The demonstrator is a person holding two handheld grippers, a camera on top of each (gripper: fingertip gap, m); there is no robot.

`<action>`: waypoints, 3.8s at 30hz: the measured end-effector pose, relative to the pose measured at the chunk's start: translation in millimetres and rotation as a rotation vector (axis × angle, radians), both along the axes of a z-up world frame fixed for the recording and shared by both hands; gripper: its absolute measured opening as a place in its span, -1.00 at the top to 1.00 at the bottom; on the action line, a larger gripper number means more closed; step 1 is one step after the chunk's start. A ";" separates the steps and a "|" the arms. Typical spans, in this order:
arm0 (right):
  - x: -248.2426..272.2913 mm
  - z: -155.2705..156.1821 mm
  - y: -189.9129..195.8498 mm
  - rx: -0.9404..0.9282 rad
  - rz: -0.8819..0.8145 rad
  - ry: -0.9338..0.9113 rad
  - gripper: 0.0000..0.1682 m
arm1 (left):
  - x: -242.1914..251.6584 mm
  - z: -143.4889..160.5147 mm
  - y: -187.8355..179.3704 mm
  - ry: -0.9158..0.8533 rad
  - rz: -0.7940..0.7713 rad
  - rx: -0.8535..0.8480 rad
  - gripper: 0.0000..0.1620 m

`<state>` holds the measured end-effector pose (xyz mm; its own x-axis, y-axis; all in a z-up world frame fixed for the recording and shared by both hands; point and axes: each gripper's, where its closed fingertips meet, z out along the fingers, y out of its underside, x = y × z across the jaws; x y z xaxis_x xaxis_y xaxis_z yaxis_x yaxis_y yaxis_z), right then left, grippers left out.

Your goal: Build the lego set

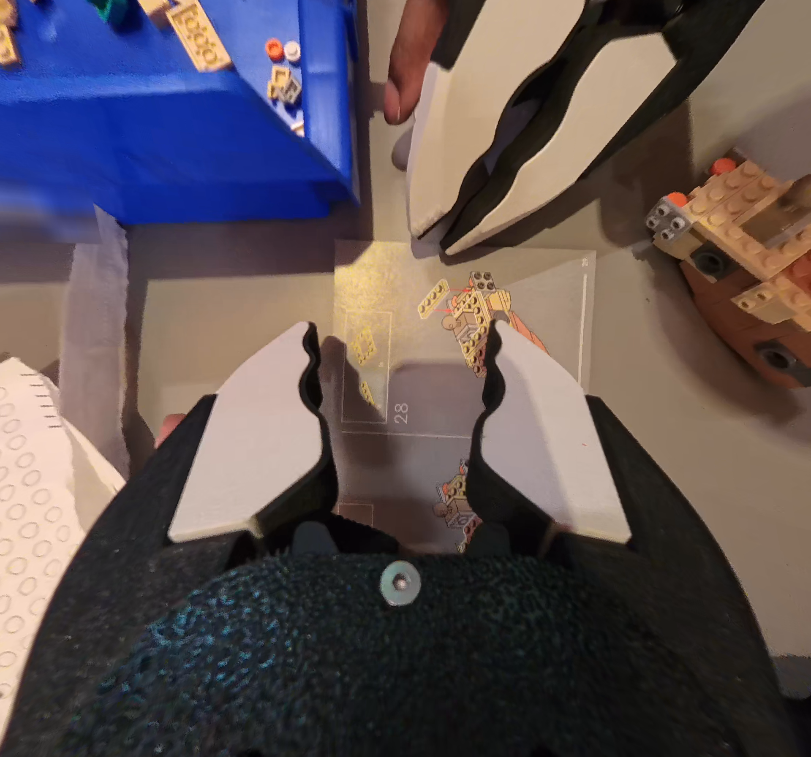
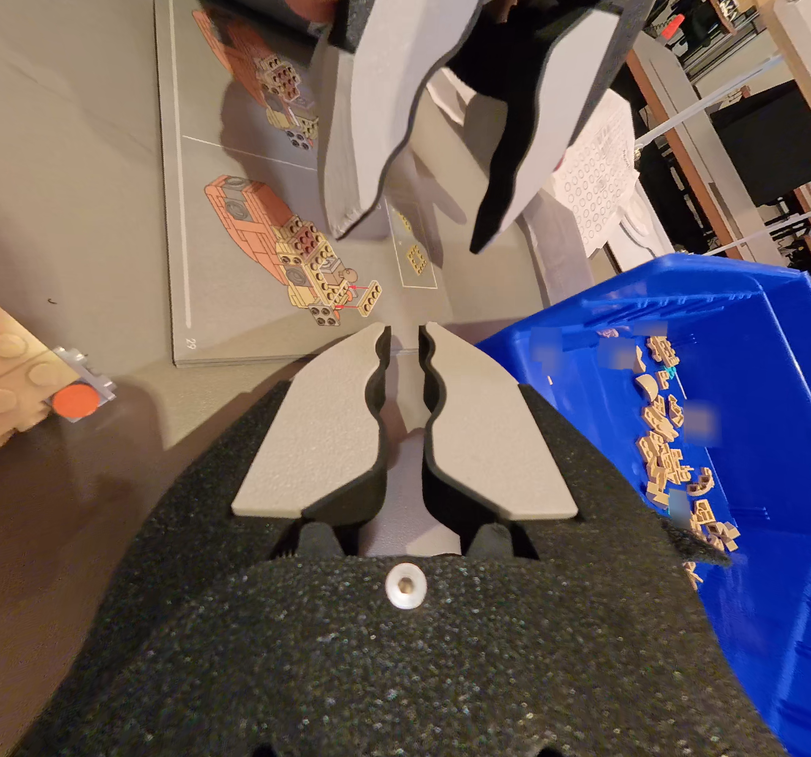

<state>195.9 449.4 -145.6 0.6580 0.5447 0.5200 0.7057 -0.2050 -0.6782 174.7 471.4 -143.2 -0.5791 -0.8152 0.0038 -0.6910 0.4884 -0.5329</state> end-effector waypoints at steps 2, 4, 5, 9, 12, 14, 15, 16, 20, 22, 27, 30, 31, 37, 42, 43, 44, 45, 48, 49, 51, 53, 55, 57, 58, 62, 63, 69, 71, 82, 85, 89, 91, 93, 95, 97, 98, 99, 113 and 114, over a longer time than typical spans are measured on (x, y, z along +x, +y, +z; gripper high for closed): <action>0.0 -0.2 0.1 0.000 0.000 -0.002 0.86 | 2.5 -0.8 -2.6 -0.008 -0.007 -0.002 0.11; 1.6 0.2 0.6 0.001 -0.012 0.001 0.86 | 2.8 -6.2 -2.9 0.008 -0.011 0.012 0.11; 3.0 0.2 1.2 -0.001 -0.022 0.004 0.86 | 3.8 -8.5 -2.7 0.010 -0.010 0.017 0.11; 5.2 1.2 1.4 -0.004 -0.031 0.019 0.86 | 8.8 -15.8 -3.3 0.016 0.003 0.015 0.11; 5.0 1.5 1.0 -0.004 -0.028 0.021 0.86 | 8.0 -20.5 -3.1 0.034 0.007 0.008 0.10; 4.6 1.2 0.8 -0.003 -0.025 0.017 0.86 | 6.6 -22.5 -4.1 0.045 0.002 0.000 0.11; 4.4 1.1 0.6 -0.003 -0.024 0.015 0.86 | 5.6 -23.1 -4.9 0.050 -0.003 -0.003 0.12; 4.3 1.1 0.5 -0.002 -0.022 0.014 0.86 | 5.2 -23.3 -5.4 0.053 -0.005 -0.005 0.12; 4.4 1.6 0.2 -0.002 -0.022 0.020 0.86 | 4.5 -21.1 -5.4 0.050 -0.006 -0.006 0.12; 4.7 1.7 0.1 -0.001 -0.023 0.022 0.86 | 3.3 -18.4 -5.3 0.046 -0.008 -0.007 0.13; 6.3 1.8 0.7 -0.002 -0.035 0.024 0.86 | -0.4 -12.3 -4.2 0.039 -0.014 -0.011 0.14; 8.9 2.8 2.1 -0.002 -0.055 0.035 0.86 | -2.4 -11.1 -3.6 0.041 -0.017 -0.014 0.14; 9.8 2.9 2.6 -0.002 -0.063 0.039 0.86 | -3.1 -10.8 -3.6 0.041 -0.019 -0.013 0.14; 7.6 2.1 2.4 0.005 -0.052 0.020 0.86 | -4.3 -9.4 -4.3 0.043 -0.023 -0.014 0.14; 6.2 2.3 2.1 0.009 -0.043 0.017 0.86 | -4.3 -10.1 -4.5 0.046 -0.024 -0.011 0.13; 6.1 2.1 2.3 0.008 -0.043 0.017 0.86 | -4.2 -10.2 -4.6 0.046 -0.024 -0.012 0.13; 5.9 2.0 2.2 0.008 -0.042 0.015 0.86 | -4.3 -10.3 -4.7 0.047 -0.024 -0.012 0.13; 5.5 2.0 2.2 0.010 -0.040 0.012 0.86 | -4.1 -10.3 -4.6 0.046 -0.024 -0.012 0.13; 4.8 1.5 2.0 0.014 -0.037 0.002 0.86 | -3.7 -10.9 -4.9 0.047 -0.023 -0.011 0.13; 4.8 1.4 2.0 0.015 -0.038 -0.001 0.86 | -3.6 -11.2 -4.9 0.047 -0.023 -0.011 0.13; 4.6 1.3 1.9 0.016 -0.037 -0.005 0.86 | -3.2 -11.5 -5.0 0.047 -0.023 -0.010 0.13; 4.7 1.5 1.9 0.019 -0.038 -0.005 0.86 | -3.0 -11.9 -4.9 0.047 -0.021 -0.011 0.13; 4.8 1.5 1.9 0.019 -0.039 -0.006 0.86 | -2.8 -12.3 -5.0 0.048 -0.021 -0.010 0.12; 5.0 1.5 1.9 0.020 -0.041 -0.007 0.86 | -2.9 -12.6 -5.0 0.050 -0.021 -0.010 0.12; 5.0 1.5 1.8 0.021 -0.041 -0.007 0.86 | -2.8 -12.5 -5.1 0.049 -0.021 -0.011 0.12; 4.7 1.4 1.6 0.023 -0.039 -0.011 0.86 | -2.7 -12.2 -5.1 0.049 -0.020 -0.011 0.12; 4.6 1.4 1.5 0.023 -0.039 -0.011 0.86 | -2.6 -12.2 -5.2 0.049 -0.020 -0.011 0.12; 4.3 1.0 1.6 0.021 -0.037 -0.013 0.86 | -2.8 -12.5 -5.4 0.051 -0.021 -0.013 0.12; 3.9 0.8 1.5 0.022 -0.035 -0.016 0.86 | -2.7 -12.5 -5.5 0.050 -0.021 -0.012 0.12; 1.2 -1.1 0.8 0.021 -0.015 -0.039 0.86 | -0.7 -12.1 -5.6 0.038 -0.023 -0.007 0.12; 0.8 -1.2 0.8 0.022 -0.012 -0.041 0.86 | 2.6 -9.4 -5.6 0.013 -0.025 -0.003 0.11; 0.2 -1.4 0.6 0.023 -0.008 -0.045 0.86 | 6.4 -8.3 -9.4 -0.011 -0.041 -0.001 0.11; 0.0 -1.3 0.5 0.024 -0.006 -0.045 0.86 | 8.1 -8.0 -11.6 -0.026 -0.058 0.005 0.10; -0.3 -1.3 0.4 0.025 -0.004 -0.047 0.86 | 10.9 -6.4 -13.4 -0.048 -0.068 0.005 0.10; -0.5 -1.5 0.4 0.025 -0.003 -0.048 0.86 | 14.0 -5.3 -14.9 -0.067 -0.074 0.001 0.10; -0.8 -1.6 0.4 0.025 -0.001 -0.050 0.86 | 15.0 -7.6 -16.9 -0.064 -0.078 -0.012 0.11; -0.9 -1.7 0.3 0.025 -0.001 -0.051 0.86 | 14.9 -9.7 -17.2 -0.058 -0.080 -0.014 0.11; -0.9 -1.6 0.3 0.026 0.000 -0.051 0.86 | 14.5 -11.8 -17.4 -0.051 -0.083 -0.013 0.12; -1.9 -0.8 -0.3 0.031 0.007 -0.047 0.86 | 14.1 -11.4 -15.9 -0.048 -0.088 -0.014 0.27; -1.8 -0.6 -0.3 0.031 0.007 -0.046 0.86 | 14.5 -11.0 -14.8 -0.052 -0.086 -0.009 0.29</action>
